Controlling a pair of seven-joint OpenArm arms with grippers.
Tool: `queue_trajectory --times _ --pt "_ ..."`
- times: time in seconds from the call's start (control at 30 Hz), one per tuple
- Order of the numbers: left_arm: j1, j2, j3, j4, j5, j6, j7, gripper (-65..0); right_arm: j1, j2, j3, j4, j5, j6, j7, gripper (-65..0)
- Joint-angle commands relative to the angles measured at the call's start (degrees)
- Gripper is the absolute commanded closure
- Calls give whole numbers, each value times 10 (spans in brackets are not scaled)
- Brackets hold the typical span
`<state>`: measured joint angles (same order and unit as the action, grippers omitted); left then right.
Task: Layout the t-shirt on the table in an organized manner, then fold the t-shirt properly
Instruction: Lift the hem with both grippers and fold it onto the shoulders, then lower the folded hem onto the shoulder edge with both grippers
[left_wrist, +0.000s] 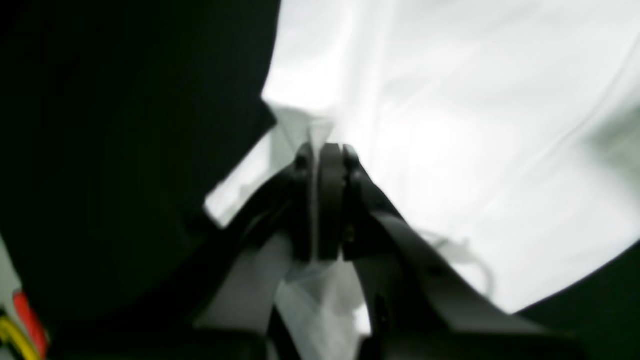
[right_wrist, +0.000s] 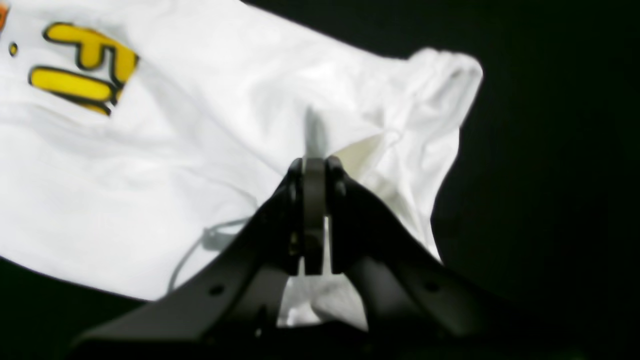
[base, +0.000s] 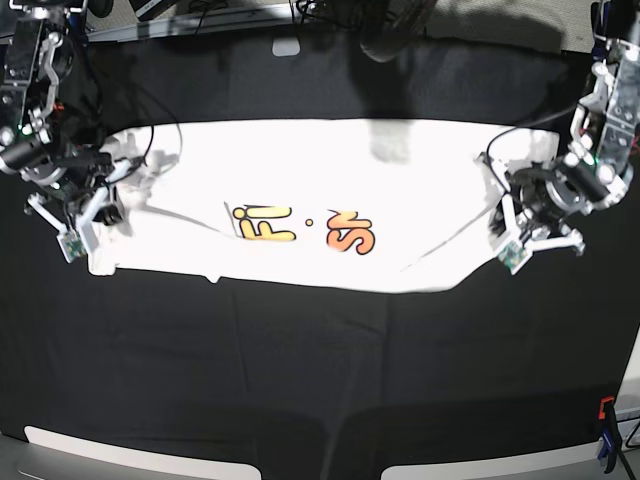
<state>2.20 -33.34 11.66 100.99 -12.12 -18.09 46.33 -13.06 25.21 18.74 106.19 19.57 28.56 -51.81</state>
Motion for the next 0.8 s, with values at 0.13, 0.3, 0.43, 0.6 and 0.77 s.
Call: queue_trajectory --times 0.13,0.3,0.43,0.6,0.77 --pt "9 -9 -4 10 38 10 -8 0 5 10 28 10 1 0 7 0" --pt "8 -9 -4 10 38 10 8 0 5 10 54 10 1 11 -17 0" --pt "8 -15 -4 10 35 10 13 0 5 10 76 10 2 38 -36 0" --pt "8 -15 -4 10 35 10 19 0 5 9 80 10 12 42 -42 0" --pt "8 -15 -4 10 35 10 29 0 5 10 80 10 21 62 -63 0"
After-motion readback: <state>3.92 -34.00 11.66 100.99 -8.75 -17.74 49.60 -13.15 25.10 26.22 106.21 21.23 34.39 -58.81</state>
